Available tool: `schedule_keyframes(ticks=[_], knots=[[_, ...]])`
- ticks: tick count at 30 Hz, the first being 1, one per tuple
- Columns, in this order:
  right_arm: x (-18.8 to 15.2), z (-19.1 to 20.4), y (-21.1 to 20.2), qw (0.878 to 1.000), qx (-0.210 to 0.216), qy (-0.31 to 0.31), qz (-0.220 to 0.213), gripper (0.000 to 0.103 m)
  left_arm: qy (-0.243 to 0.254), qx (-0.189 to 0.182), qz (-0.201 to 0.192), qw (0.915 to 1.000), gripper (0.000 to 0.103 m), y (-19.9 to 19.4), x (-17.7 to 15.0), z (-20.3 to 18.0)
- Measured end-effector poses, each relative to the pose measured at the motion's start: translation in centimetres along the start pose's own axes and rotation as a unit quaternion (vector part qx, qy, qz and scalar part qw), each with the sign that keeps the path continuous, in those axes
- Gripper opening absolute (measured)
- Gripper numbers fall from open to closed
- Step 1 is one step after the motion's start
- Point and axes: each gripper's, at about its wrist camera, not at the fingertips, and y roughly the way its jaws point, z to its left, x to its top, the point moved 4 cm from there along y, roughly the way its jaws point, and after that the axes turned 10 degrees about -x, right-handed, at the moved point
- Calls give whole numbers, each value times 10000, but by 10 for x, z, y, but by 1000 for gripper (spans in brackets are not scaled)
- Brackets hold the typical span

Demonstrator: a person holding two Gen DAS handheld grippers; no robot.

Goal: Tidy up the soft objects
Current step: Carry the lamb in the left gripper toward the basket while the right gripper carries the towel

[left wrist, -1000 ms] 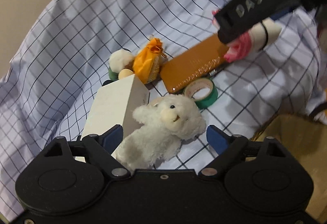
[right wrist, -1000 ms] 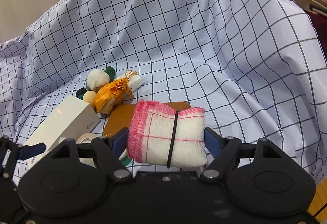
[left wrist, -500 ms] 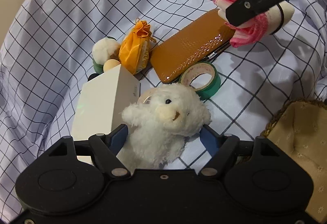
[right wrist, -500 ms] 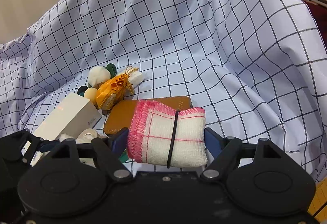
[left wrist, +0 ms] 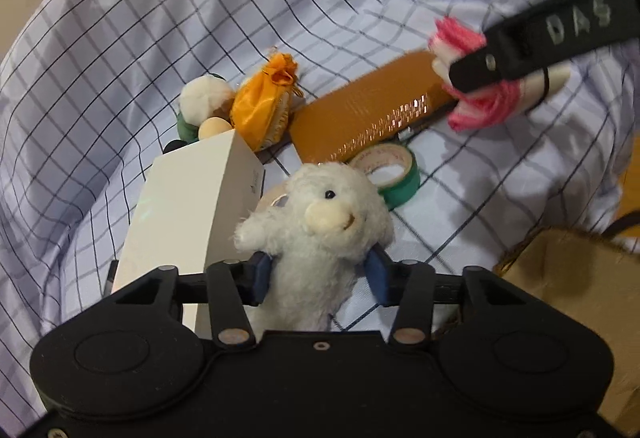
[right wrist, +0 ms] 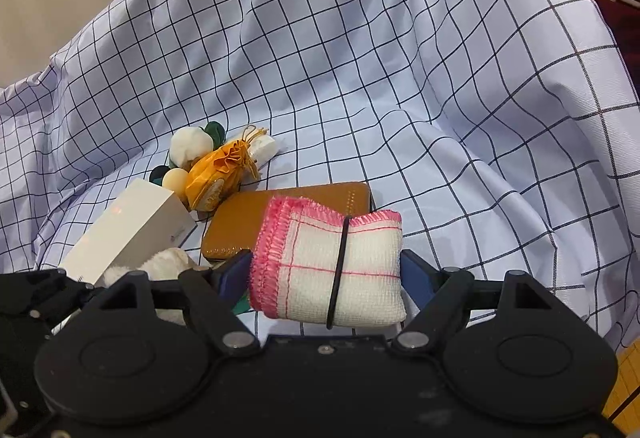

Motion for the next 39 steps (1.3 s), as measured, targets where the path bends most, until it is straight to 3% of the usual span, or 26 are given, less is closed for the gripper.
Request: schedule_keyframes(ticks=[6,13,16,18,19,26,28,31,34,39], knots=[[0,2,-9,9999,-26,-54,-110,78,-691,-310,-254,9968,30,-13,0,7],[-5,5,-18,9999,-4,-66,-94,78,-1607,-497,-351,9851,27,-16,-7,21],[-6,5,-21,9999,15,-73,-85,78,-1683,-459,-286,9843,33,-9,-10,21],[-7,6,-23,9998,-3,-126,-120,78,-1712,-448,-251,9839,61,-7,-11,20],[-8,6,-23,9998,3,-136,-119,78,-1699,-444,-277,9841,68,-7,-11,19],[-8,7,-17,9999,-1,-132,-50,78,-1682,-484,-247,9843,71,3,-5,13],[-8,6,-15,9999,-19,-124,-36,78,-1741,-512,-213,9832,70,8,-5,13],[-8,2,-14,9999,-54,-100,-18,78,-1938,-593,-169,9791,39,13,-8,16],[-8,-1,-14,9999,-78,-73,-22,78,-2222,-757,-246,9717,28,11,-12,22],[-10,0,-21,9998,-104,-109,-98,78,-2462,-783,-471,9649,26,-7,-14,26]])
